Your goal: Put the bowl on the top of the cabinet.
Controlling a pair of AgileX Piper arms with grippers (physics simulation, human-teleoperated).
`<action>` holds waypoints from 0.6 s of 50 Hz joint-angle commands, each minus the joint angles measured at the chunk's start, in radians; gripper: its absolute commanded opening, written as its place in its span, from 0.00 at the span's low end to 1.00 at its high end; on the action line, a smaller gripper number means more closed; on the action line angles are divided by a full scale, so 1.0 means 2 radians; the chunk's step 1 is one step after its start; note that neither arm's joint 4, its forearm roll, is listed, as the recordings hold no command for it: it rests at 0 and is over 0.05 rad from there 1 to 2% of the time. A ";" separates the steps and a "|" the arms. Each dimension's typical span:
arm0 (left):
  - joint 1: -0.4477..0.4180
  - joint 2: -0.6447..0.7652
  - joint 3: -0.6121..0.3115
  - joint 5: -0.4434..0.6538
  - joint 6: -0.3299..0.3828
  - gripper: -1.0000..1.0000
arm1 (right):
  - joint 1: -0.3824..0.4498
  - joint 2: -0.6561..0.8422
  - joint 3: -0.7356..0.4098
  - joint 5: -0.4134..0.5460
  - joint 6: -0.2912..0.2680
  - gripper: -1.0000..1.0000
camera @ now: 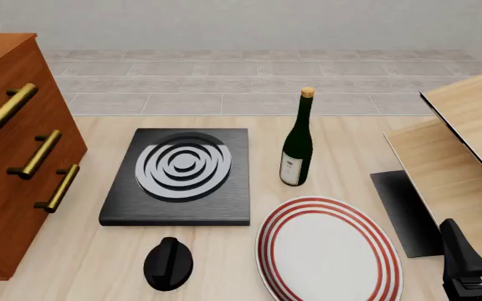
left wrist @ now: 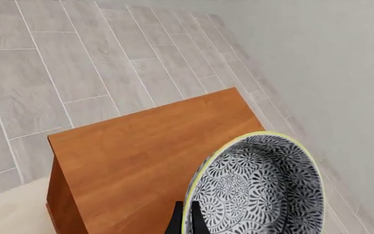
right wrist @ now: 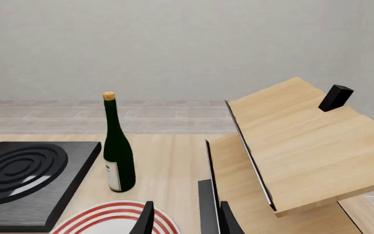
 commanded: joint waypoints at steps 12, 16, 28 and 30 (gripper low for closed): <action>0.018 0.006 0.011 -0.021 0.049 0.00 | 0.000 0.000 0.000 0.000 0.000 1.00; 0.022 0.001 0.011 -0.023 0.058 1.00 | 0.000 0.000 0.000 0.000 0.000 1.00; 0.005 -0.041 0.016 -0.022 0.050 1.00 | 0.000 0.000 0.000 0.000 0.000 1.00; 0.003 -0.049 0.015 -0.020 0.048 1.00 | 0.000 0.000 0.000 0.000 0.000 1.00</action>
